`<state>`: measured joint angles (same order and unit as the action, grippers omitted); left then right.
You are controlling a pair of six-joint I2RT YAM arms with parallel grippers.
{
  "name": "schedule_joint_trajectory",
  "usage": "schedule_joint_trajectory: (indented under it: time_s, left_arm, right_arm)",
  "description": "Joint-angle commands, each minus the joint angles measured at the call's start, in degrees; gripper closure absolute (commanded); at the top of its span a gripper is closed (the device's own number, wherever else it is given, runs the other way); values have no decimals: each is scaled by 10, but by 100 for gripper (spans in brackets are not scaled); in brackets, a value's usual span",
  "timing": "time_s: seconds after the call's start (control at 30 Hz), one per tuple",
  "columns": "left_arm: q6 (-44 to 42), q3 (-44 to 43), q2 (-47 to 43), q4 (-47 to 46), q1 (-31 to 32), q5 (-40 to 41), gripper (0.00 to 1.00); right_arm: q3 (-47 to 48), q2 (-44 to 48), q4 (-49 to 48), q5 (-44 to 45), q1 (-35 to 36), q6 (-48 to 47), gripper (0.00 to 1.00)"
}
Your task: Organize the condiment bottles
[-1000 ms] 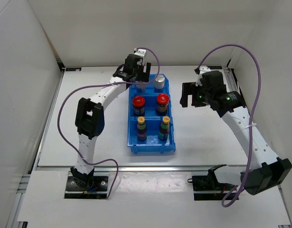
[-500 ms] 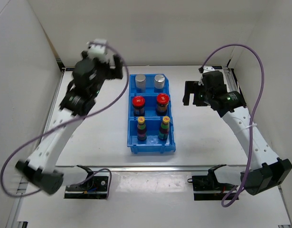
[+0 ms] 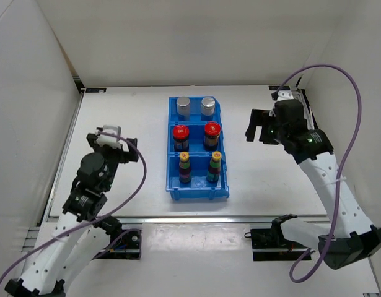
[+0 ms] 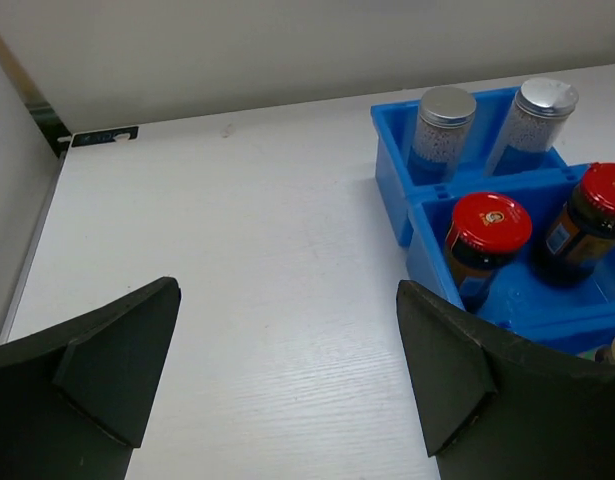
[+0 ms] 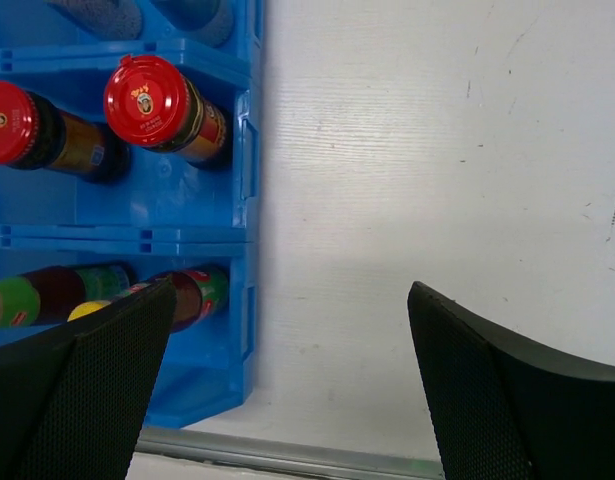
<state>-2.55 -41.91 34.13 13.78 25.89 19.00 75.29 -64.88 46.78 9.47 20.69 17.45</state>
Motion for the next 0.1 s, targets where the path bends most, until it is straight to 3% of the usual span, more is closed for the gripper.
schedule_joint_trajectory:
  time_s: [0.0,0.07]
  left_arm:
    - [1,35,-52,-31,0,-10,0]
    - [-7,54,-64,-62,0,-17,0]
  right_arm:
    - [-6,35,-4,18,-1,-9,1]
    - [-6,42,-4,42,-1,-15,1]
